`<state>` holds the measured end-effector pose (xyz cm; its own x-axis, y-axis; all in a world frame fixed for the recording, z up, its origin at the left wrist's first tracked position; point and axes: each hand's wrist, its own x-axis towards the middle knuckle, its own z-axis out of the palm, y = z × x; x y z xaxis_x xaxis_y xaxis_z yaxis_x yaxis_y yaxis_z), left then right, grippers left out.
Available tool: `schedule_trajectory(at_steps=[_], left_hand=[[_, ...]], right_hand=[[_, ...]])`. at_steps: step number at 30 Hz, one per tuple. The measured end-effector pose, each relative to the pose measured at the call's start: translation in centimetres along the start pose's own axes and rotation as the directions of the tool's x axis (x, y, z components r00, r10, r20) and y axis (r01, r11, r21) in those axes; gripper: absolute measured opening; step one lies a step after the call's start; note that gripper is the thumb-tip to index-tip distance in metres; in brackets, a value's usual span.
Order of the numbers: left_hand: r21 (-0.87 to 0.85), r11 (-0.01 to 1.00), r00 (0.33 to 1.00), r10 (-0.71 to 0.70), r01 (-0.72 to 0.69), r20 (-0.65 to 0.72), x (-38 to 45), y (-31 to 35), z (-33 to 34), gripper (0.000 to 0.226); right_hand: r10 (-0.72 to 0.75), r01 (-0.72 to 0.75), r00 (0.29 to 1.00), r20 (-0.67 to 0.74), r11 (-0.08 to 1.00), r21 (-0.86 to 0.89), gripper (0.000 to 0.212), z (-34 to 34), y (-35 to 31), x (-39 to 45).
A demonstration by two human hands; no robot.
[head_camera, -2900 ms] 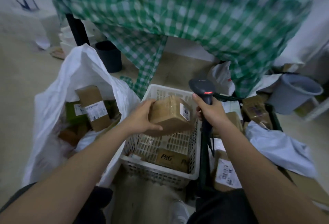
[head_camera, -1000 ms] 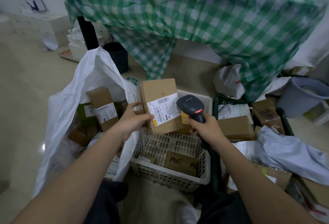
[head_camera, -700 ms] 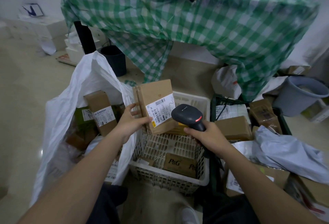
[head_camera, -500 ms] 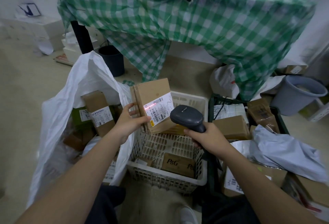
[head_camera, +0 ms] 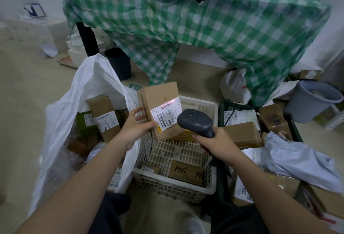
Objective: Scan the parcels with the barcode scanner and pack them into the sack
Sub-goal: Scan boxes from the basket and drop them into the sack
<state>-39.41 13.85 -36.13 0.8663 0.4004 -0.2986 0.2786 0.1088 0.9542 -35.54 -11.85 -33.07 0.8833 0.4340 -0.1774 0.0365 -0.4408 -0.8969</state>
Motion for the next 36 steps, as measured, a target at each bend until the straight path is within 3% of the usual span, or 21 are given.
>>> schedule_trajectory(at_steps=[6,14,19,24,26,30,36], left_hand=[[-0.028,1.0,1.0,0.006,-0.007,-0.024,-1.0,0.2,-0.9,0.091],[0.061,0.987,0.977,0.156,-0.149,-0.146,-5.4,1.5,-4.8,0.075],[0.214,0.942,0.884,0.321,-0.259,-0.34,-8.6,2.4,-9.3,0.058],[0.48,0.862,0.774,0.414,-0.164,-0.479,-10.1,2.0,-14.7,0.057],[0.562,0.824,0.789,0.392,-0.072,-0.474,-9.4,1.8,-15.4,0.055],[0.722,0.685,0.88,0.278,0.099,-0.384,-5.2,1.4,-14.5,0.053],[0.642,0.763,0.917,0.306,-0.075,-0.257,3.3,1.2,-12.6,0.053]], right_hand=[[-0.007,0.007,1.0,-0.005,0.998,0.059,0.02,0.8,-0.5,0.1],[-0.035,0.079,0.978,-0.205,0.974,0.211,0.02,4.3,-3.1,0.9],[-0.051,0.117,0.968,-0.247,0.958,0.26,0.023,7.9,-4.9,2.6],[-0.108,0.159,0.956,-0.274,0.972,0.174,0.023,10.9,-5.8,4.0],[-0.104,0.146,0.96,-0.26,0.979,0.146,0.024,11.7,-5.7,4.2],[-0.081,0.108,0.961,-0.265,0.99,0.087,0.03,12.2,-5.1,4.8],[-0.02,0.056,0.957,-0.291,0.992,0.117,0.031,11.0,-4.2,7.0]])
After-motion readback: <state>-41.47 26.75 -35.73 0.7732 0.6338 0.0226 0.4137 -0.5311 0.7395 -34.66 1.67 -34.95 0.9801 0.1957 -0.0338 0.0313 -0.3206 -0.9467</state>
